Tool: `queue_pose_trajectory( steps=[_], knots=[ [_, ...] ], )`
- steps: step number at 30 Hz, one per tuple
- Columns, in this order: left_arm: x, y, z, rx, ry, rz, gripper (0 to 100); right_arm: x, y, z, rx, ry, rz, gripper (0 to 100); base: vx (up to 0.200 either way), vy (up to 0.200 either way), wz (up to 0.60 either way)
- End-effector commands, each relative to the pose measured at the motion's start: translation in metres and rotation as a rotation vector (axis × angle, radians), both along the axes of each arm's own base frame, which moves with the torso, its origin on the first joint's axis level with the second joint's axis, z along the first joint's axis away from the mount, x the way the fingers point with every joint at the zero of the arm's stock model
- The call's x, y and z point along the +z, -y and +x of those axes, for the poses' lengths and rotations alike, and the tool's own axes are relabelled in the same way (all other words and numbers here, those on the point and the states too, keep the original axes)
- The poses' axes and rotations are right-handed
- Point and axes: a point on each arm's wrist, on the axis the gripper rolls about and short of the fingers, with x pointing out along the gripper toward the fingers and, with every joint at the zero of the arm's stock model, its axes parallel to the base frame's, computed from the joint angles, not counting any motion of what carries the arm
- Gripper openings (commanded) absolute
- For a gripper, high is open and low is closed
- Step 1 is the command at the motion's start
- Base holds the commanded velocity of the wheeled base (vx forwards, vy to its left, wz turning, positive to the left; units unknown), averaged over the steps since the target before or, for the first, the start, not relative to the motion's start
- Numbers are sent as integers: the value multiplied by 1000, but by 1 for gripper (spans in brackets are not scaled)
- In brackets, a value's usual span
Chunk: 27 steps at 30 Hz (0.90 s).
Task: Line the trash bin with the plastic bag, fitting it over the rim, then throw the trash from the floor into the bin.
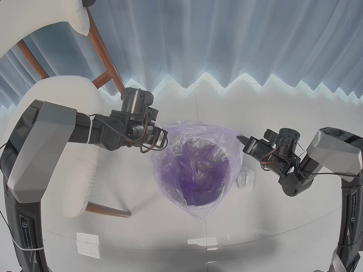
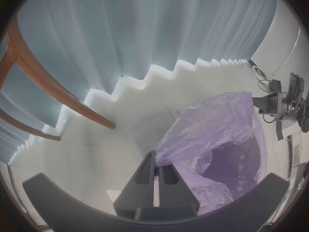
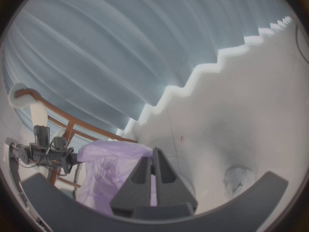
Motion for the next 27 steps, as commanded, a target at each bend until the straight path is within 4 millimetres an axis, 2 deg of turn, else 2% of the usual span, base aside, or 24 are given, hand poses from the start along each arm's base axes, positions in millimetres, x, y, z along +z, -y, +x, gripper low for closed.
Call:
queue_pose_trajectory(
  steps=[1,5,11,14,16,19,27],
  knots=[
    [0,2,2,10,1,-21,0,5,-2,10,-8,-4,29,0,0,0,0],
    [4,3,4,30,-6,-56,0,7,-3,13,-17,-35,68,0,0,0,0],
    [9,9,-5,140,-163,-213,0,5,-2,11,-39,-41,67,0,0,0,0],
    [13,6,-6,114,-185,-251,0,7,-2,10,-40,-38,69,0,0,0,0],
    [24,6,-10,80,-174,-274,0,8,-1,10,-42,-36,68,0,0,0,0],
    [34,7,-14,65,-155,-278,0,10,-1,9,-41,-33,68,0,-200,0,0],
    [37,8,-15,32,-124,-218,0,6,-1,0,-40,-44,63,0,0,0,0]
  ],
)
